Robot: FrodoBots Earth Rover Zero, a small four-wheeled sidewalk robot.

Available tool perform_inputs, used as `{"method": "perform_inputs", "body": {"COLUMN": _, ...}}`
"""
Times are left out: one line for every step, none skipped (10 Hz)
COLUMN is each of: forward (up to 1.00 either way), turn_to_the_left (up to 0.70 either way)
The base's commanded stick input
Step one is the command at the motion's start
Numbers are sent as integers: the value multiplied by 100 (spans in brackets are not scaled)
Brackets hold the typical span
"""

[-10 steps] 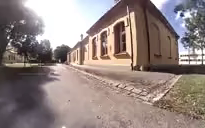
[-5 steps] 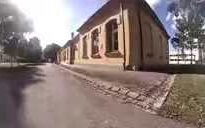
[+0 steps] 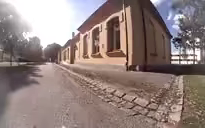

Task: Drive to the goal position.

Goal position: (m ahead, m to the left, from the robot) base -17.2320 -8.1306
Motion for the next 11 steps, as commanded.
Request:
{"method": "perform_inputs", "body": {"forward": 0, "turn_to_the_left": -11}}
{"method": "perform_inputs", "body": {"forward": 0, "turn_to_the_left": -70}}
{"method": "perform_inputs", "body": {"forward": 0, "turn_to_the_left": -70}}
{"method": "perform_inputs", "body": {"forward": 0, "turn_to_the_left": -70}}
{"method": "perform_inputs", "body": {"forward": 0, "turn_to_the_left": -70}}
{"method": "perform_inputs", "body": {"forward": 0, "turn_to_the_left": -70}}
{"method": "perform_inputs", "body": {"forward": 0, "turn_to_the_left": -70}}
{"method": "perform_inputs", "body": {"forward": 0, "turn_to_the_left": -70}}
{"method": "perform_inputs", "body": {"forward": 0, "turn_to_the_left": -70}}
{"method": "perform_inputs", "body": {"forward": 0, "turn_to_the_left": -70}}
{"method": "perform_inputs", "body": {"forward": 0, "turn_to_the_left": -70}}
